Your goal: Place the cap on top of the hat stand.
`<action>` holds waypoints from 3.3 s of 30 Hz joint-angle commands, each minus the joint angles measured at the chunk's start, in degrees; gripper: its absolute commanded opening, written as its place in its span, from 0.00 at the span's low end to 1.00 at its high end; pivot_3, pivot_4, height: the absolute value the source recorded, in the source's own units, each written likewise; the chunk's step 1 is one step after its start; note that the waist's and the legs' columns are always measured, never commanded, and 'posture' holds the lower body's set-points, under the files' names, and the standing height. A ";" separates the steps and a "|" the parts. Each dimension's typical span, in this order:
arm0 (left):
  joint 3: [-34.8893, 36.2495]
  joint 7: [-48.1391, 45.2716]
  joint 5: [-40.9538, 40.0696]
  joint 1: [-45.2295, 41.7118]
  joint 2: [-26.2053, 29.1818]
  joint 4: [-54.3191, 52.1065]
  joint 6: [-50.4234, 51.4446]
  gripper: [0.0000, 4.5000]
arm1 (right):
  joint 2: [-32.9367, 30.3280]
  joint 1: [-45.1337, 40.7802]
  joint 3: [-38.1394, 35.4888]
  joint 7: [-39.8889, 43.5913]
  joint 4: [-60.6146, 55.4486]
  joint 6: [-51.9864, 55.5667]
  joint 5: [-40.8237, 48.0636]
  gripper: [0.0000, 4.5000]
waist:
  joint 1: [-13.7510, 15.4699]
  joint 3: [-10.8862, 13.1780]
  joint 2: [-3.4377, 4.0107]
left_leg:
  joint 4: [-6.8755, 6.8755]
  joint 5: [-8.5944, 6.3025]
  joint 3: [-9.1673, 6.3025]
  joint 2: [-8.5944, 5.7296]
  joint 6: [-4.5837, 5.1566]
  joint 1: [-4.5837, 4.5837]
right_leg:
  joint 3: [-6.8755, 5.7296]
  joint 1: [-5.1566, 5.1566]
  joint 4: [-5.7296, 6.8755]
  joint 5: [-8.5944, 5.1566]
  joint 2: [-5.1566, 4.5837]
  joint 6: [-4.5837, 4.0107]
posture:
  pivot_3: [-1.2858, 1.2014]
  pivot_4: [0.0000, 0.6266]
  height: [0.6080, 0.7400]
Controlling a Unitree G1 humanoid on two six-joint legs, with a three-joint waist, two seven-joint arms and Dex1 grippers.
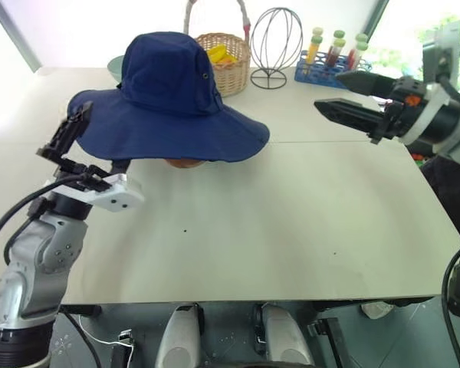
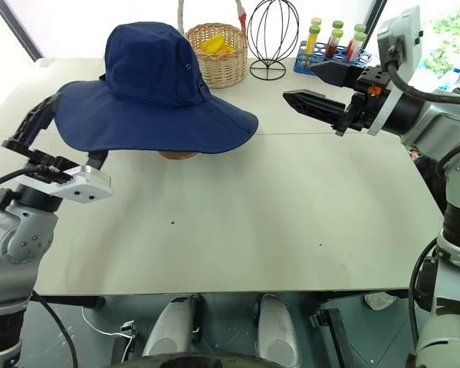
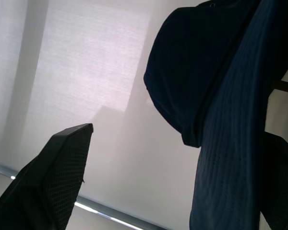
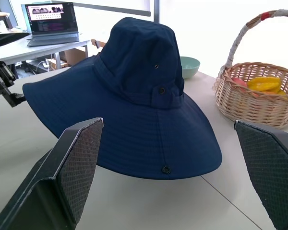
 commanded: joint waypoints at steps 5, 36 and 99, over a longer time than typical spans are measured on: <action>4.20 -19.23 -26.79 9.51 1.93 -13.08 11.94 1.00 | -1.26 1.16 1.35 5.19 0.21 -4.08 -4.04 1.00 | -0.18 0.00 0.02 | -0.01 -0.01 0.00 0.01 0.00 0.00 | 0.00 -0.01 -0.04 -0.01 0.00 -0.02 | 0.52 0.24 1.00; 50.00 -52.37 -102.45 5.64 39.73 9.11 80.17 1.00 | 20.39 6.74 31.84 -7.18 -3.91 -48.74 -55.00 1.00 | -1.74 0.08 0.21 | -0.23 -0.07 -0.03 0.00 -0.01 -0.07 | -0.10 -0.36 -0.18 -0.04 0.00 -0.10 | 0.52 0.24 1.00; 33.82 -49.46 -96.82 -12.13 37.39 12.68 75.30 1.00 | 27.89 -12.20 47.61 -61.07 40.39 -79.92 -107.33 0.01 | -3.39 0.05 0.00 | -0.87 0.20 -0.30 0.02 -0.33 0.04 | -0.02 -0.35 -0.09 -0.03 0.23 -0.13 | 0.52 0.24 1.00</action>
